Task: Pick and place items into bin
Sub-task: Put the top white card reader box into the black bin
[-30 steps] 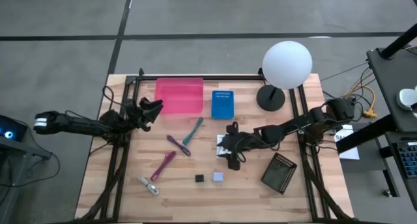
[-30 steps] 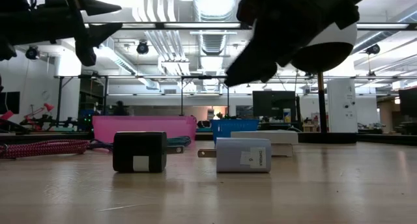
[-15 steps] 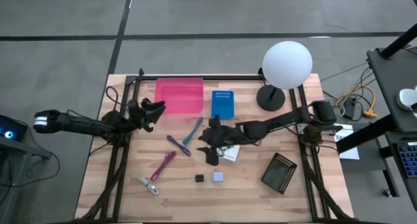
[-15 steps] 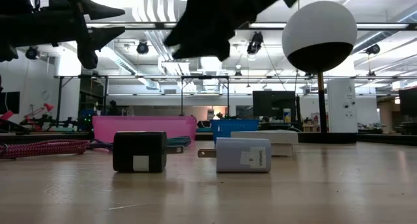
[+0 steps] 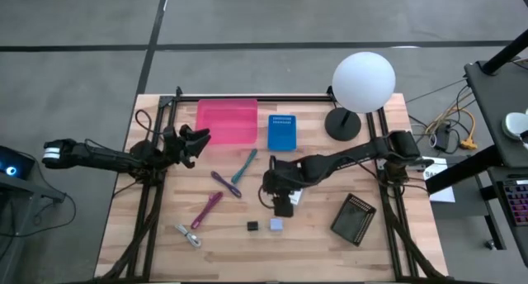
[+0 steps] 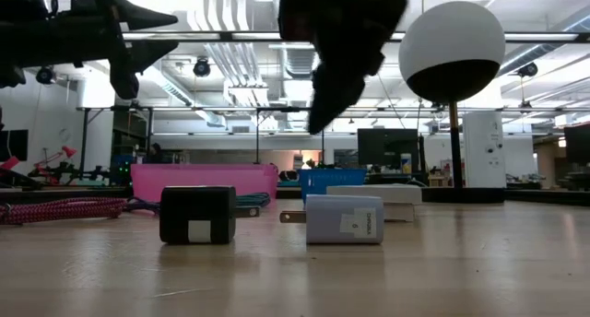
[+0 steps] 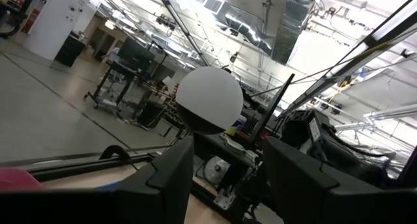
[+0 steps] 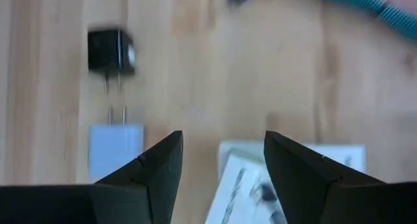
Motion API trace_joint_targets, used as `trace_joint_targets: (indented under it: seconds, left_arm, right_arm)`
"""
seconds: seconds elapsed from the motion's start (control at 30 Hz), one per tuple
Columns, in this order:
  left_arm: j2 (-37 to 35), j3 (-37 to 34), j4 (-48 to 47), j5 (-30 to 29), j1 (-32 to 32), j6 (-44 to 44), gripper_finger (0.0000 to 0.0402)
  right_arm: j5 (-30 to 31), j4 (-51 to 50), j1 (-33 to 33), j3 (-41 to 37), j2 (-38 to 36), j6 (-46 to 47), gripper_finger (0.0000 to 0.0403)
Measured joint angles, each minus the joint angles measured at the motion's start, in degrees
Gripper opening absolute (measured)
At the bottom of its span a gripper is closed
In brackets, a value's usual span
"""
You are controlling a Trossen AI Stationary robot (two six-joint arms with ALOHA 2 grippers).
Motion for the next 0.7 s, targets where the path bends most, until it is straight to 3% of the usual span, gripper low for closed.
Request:
trace_joint_targets:
  seconds: [0.33, 0.7]
  left_arm:
    - [0.0, 0.0, 0.0, 0.0, 0.0, 0.0, 0.0169]
    - [0.0, 0.0, -0.2, 0.2, 0.0, 0.0, 0.0169]
  right_arm:
    - [0.2, -2.5, 0.7, -0.2, 4.8, 1.0, 0.0201]
    - [2.8, -3.3, 0.7, -0.7, 4.7, 0.7, 0.0201]
